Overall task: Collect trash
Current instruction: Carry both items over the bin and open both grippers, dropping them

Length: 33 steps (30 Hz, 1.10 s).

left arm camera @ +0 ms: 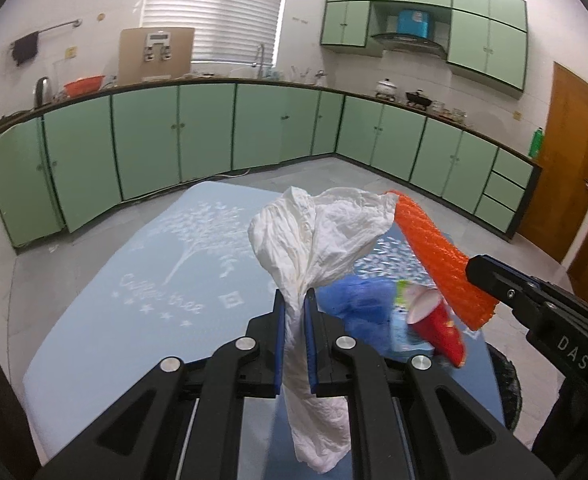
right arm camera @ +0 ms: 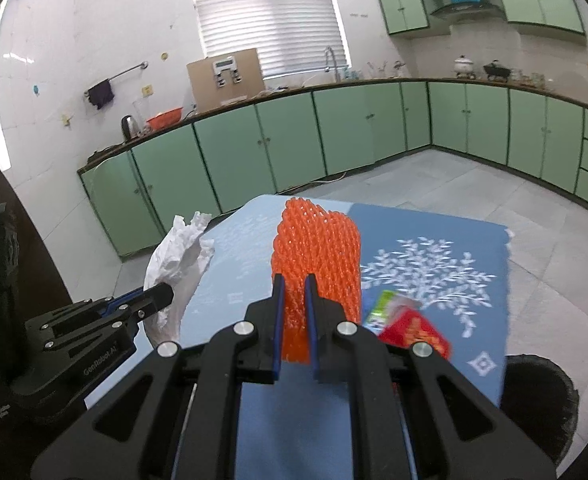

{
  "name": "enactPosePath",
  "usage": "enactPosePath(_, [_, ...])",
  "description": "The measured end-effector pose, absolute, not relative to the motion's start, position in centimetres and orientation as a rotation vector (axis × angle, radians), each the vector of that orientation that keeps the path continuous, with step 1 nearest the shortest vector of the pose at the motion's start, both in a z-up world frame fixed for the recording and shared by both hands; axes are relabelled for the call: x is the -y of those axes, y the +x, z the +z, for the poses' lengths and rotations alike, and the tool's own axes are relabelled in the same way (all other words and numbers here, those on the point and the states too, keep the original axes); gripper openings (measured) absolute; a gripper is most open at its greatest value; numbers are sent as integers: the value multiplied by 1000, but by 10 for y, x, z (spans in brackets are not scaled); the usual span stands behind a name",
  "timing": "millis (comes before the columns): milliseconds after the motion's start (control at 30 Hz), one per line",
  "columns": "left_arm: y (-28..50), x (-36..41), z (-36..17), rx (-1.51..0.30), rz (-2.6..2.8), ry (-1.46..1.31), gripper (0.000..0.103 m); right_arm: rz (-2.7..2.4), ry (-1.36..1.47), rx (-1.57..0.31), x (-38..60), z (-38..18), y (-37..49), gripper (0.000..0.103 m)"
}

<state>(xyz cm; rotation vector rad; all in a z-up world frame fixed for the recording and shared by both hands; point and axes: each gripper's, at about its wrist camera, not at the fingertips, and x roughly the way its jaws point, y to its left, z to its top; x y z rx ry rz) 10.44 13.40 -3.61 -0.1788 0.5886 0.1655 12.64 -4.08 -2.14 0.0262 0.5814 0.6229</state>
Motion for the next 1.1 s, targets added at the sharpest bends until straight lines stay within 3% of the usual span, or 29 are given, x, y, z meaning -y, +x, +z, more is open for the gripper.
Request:
enactPosePath(500, [123, -35, -32, -592, -37, -130, 9, 434, 66, -553, 151, -22, 114, 9])
enactPosePath(1100, [162, 96, -57, -641, -275, -58, 9, 181, 102, -577, 274, -62, 106, 9])
